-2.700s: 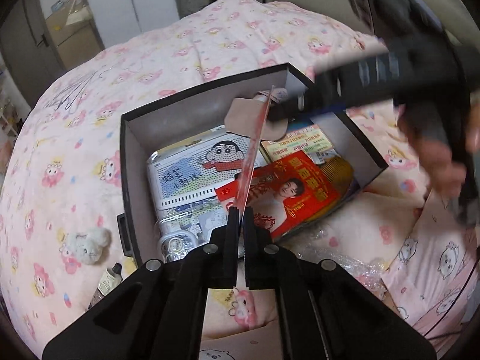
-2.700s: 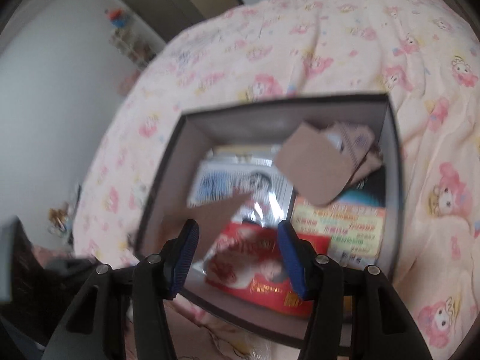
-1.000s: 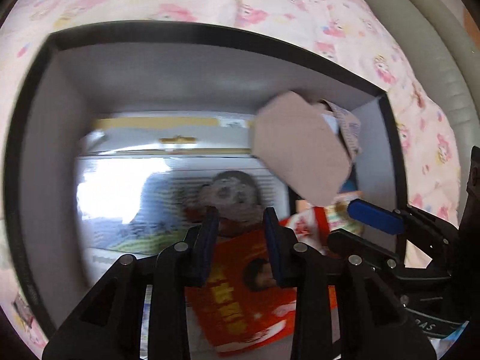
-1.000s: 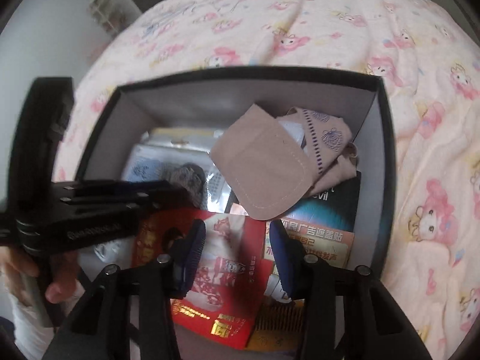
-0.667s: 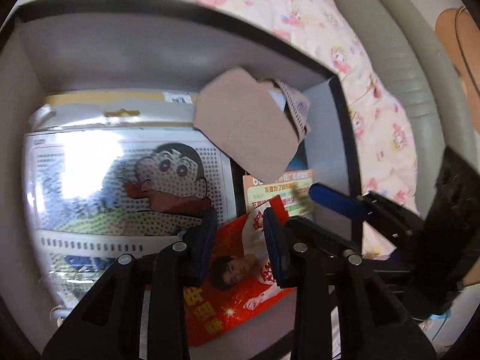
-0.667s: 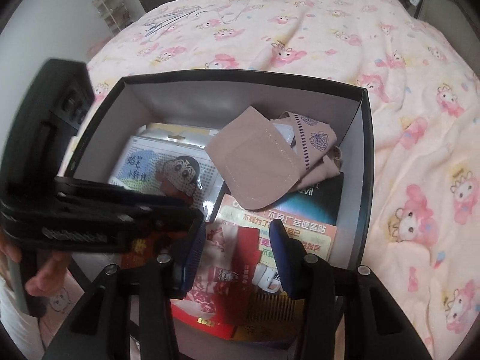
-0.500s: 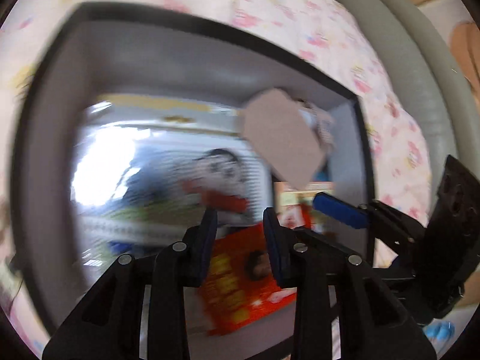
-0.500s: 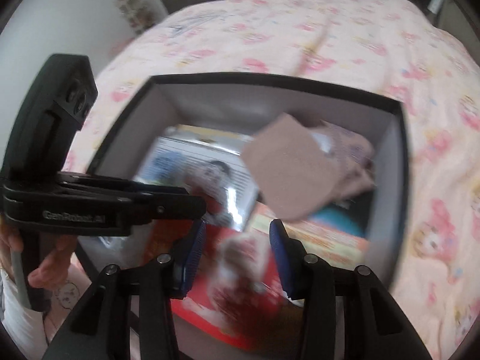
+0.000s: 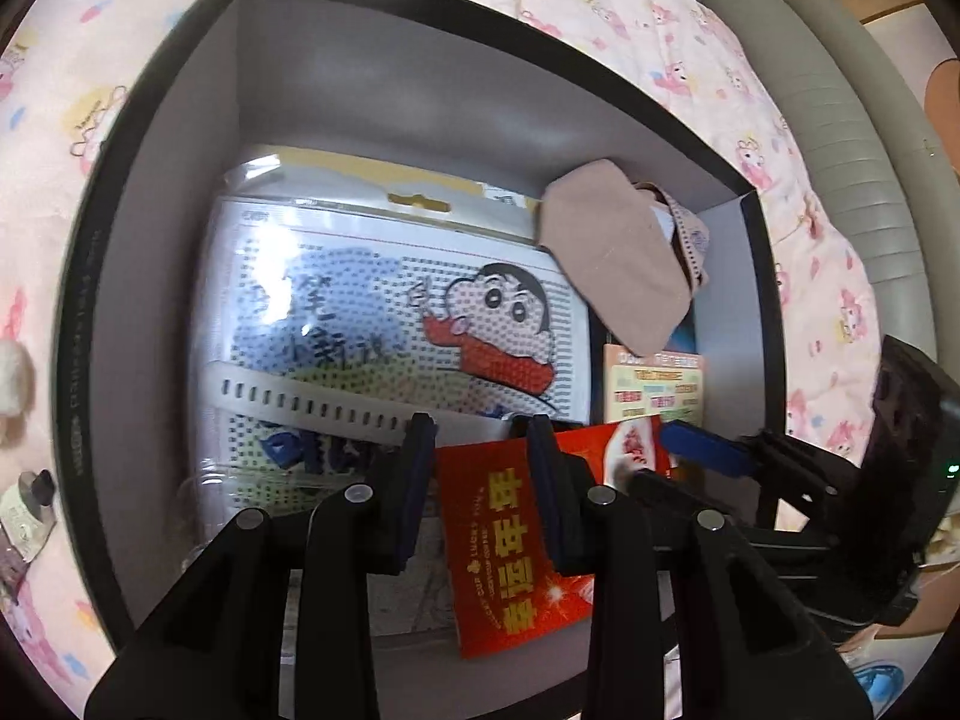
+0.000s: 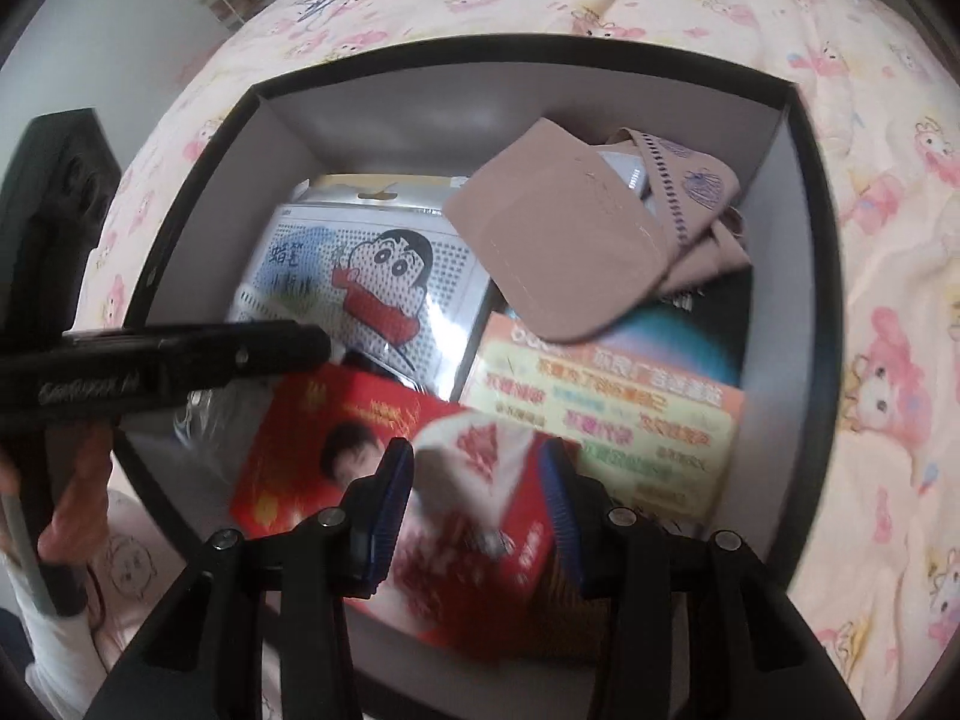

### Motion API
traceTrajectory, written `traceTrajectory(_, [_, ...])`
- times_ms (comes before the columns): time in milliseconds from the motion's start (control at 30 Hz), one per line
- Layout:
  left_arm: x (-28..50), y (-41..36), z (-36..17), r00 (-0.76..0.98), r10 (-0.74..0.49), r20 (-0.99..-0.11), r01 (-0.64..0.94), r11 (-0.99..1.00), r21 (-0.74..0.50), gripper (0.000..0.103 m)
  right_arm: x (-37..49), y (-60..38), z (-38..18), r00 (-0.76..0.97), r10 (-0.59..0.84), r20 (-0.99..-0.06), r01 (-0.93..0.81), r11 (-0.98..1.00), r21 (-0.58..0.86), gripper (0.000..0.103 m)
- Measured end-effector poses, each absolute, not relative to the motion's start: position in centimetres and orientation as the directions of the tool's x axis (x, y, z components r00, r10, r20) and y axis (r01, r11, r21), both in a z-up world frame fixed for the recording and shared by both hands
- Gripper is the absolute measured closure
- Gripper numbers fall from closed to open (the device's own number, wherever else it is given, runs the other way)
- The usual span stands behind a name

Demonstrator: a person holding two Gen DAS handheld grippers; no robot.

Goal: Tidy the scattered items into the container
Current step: 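Lower the envelope into the box and open the left gripper, then withdraw the left tool from the box toward the hand-cream tube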

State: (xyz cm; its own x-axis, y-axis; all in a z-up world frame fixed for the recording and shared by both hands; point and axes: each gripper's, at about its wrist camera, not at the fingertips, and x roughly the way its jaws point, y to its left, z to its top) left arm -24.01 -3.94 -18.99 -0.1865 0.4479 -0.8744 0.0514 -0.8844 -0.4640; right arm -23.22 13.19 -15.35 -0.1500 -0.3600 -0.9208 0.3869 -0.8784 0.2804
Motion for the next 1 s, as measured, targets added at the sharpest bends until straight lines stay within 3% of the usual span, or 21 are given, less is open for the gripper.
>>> traceTrajectory(267, [-24.4,-4.4,-20.0,-0.172,0.593,-0.787,0.087,-0.786,-0.612,0.072,-23.7,13.8,-14.4,-0.204,-0.398,-0.894,0.34,-0.886,0.317,0.064])
traceTrajectory(733, [-24.5,-5.5,-19.4,-0.201,0.559,-0.805,0.07,-0.811,-0.581,0.065,-22.5,13.6,-14.8,-0.209,-0.365,-0.907,0.319,-0.902,0.29,0.064])
traceTrajectory(800, [-24.0,-5.7,-18.4,-0.219,0.564,-0.796,0.027,-0.812,-0.583,0.073,-22.5,14.1,-14.7,-0.219,-0.381,-0.898,0.297,-0.903,0.31,0.064])
traceTrajectory(1000, [-22.3,-3.6,-18.2,-0.145,0.544,-0.827,-0.077,-0.839,-0.538,0.073,-21.6,13.3,-14.0,-0.238,-0.315,-0.919,0.351,-0.91,0.221,0.064])
